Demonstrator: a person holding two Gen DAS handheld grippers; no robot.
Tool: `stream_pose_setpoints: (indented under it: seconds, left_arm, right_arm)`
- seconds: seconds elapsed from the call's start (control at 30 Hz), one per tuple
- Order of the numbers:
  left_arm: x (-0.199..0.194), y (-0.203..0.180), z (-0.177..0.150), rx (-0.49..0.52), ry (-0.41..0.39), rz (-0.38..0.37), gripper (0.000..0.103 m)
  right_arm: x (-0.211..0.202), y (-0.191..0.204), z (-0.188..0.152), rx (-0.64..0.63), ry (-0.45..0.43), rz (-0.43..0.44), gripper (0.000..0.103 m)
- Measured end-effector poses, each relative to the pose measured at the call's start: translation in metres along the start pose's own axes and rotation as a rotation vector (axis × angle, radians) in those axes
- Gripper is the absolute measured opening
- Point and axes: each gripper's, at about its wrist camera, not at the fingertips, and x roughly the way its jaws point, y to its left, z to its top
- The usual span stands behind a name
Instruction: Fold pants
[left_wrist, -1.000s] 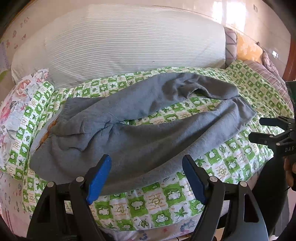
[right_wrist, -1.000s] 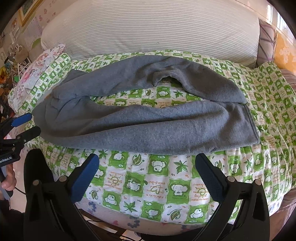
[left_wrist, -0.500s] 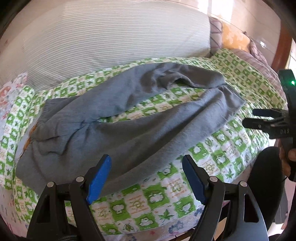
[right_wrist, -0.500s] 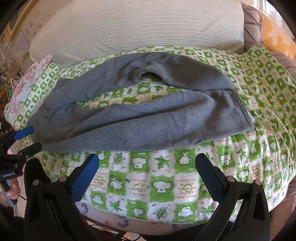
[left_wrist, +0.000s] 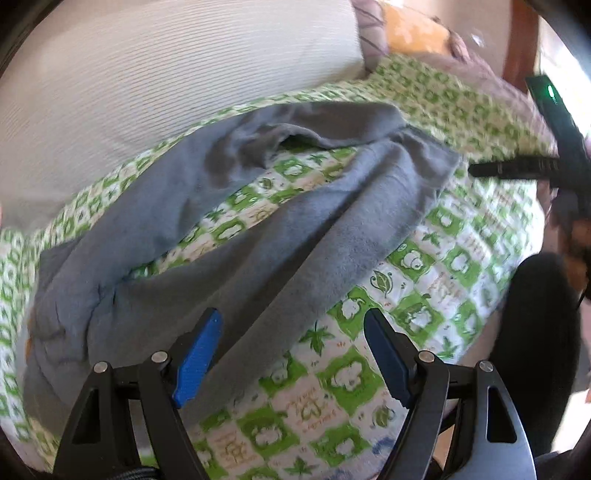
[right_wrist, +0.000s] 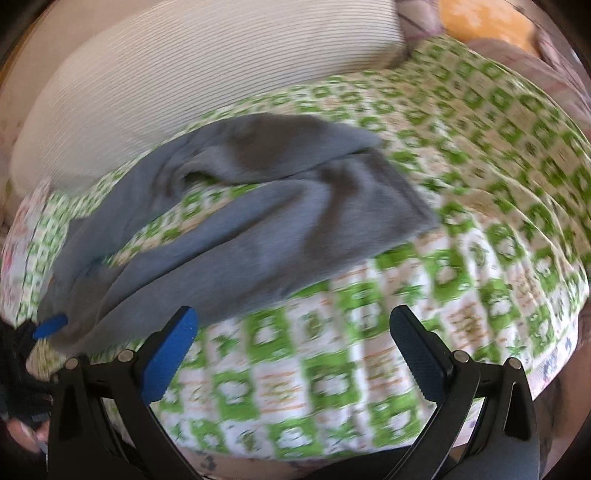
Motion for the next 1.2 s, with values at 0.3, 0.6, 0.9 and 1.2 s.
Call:
stream_pose_setpoints:
  seconds: [0.3, 0.6, 0.9, 1.2]
  left_arm:
    - [0.044, -0.019, 0.013, 0.167, 0.046, 0.074, 0.079]
    - [0.081, -0.015, 0.029, 0.166, 0.100, 0.032, 0.052]
    - [0.051, -0.018, 0.033, 0.123, 0.087, -0.136, 0.006]
    - [0.043, -0.024, 0.018, 0.076, 0.114, -0.263, 0.022]
  right_arm:
    - [0.041, -0.061, 0.031, 0.237, 0.032, -0.017, 0.103]
    - [0.071, -0.073, 0.054, 0.261, 0.010, -0.059, 0.028]
    - [0.017, -0.086, 0.027, 0.270, -0.081, -0.046, 0.004]
    - [0.005, -0.129, -0.010, 0.469, 0.052, -0.120, 0.042]
